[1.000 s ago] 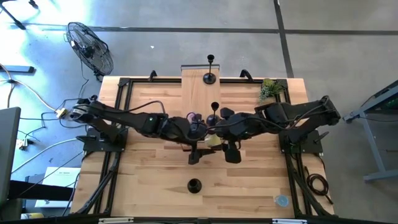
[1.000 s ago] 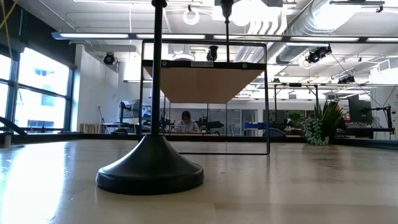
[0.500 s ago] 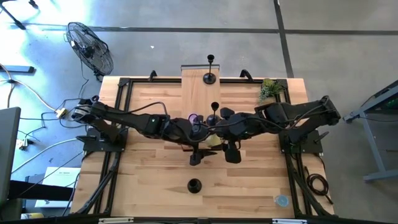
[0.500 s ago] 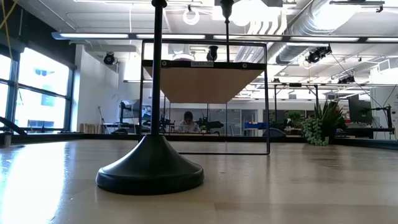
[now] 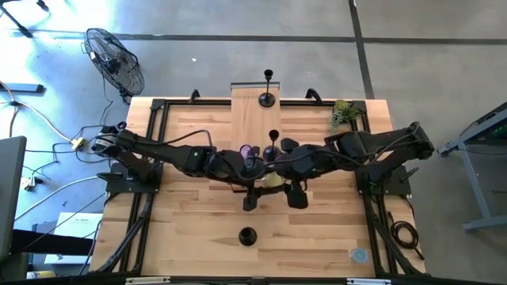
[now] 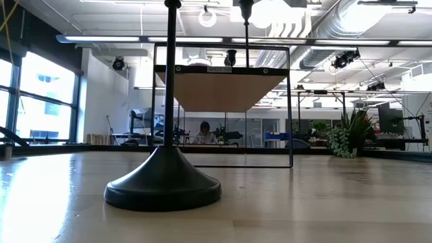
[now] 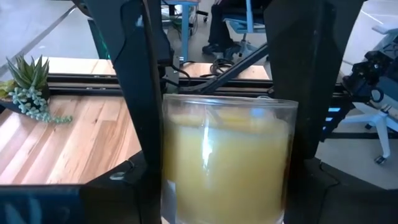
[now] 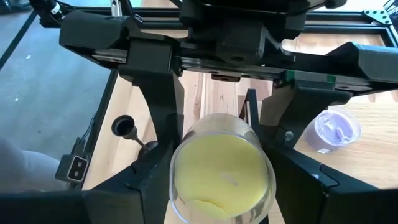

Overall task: Pick & Place candle stick holders
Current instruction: Put the yellow scented candle on the shelf

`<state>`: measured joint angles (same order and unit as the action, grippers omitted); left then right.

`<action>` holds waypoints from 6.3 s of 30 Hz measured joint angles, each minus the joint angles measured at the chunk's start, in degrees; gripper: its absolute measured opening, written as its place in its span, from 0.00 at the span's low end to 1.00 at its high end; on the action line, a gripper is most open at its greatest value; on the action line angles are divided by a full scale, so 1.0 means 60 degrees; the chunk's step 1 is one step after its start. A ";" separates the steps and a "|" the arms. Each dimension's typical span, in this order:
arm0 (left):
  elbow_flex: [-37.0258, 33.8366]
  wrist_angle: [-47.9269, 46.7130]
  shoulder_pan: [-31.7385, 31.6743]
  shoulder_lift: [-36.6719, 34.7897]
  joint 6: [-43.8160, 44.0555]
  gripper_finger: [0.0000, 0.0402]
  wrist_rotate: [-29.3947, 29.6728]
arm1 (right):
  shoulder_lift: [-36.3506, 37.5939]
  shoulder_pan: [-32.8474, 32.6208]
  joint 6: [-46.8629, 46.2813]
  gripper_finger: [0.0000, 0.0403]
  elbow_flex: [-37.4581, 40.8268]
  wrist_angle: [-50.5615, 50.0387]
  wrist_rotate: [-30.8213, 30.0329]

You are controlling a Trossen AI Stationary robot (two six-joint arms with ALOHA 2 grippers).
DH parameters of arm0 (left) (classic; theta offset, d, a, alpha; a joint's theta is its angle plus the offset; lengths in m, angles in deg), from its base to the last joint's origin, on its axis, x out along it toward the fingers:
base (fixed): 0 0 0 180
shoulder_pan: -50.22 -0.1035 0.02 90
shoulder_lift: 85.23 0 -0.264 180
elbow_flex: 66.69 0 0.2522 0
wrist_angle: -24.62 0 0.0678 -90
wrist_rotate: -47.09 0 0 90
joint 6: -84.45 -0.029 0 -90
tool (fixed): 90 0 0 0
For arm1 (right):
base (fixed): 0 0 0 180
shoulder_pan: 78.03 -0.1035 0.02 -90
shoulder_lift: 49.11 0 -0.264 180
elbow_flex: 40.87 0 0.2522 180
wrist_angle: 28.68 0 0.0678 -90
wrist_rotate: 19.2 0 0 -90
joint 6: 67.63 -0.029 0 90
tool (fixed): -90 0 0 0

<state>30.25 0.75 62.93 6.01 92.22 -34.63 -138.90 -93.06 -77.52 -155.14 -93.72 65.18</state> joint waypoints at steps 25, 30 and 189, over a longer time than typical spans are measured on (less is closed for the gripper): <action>0.0007 -0.0083 0.0007 -0.0029 0.0011 0.55 0.0073 | 0.0201 -0.0037 0.0936 0.74 0.0029 0.1730 -0.0216; 0.0032 0.0011 0.0014 -0.0039 0.0042 0.55 0.0062 | 0.0607 -0.0256 0.1192 0.75 0.0033 0.2533 -0.0115; -0.3512 0.7046 -1.0214 0.1432 -0.1309 0.55 -1.0193 | 0.3051 -0.2929 0.0827 0.75 0.0015 0.4359 -0.7675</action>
<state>9.18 43.03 1.65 14.60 84.37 -95.79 -120.60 -110.63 -72.56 -155.05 -67.57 19.12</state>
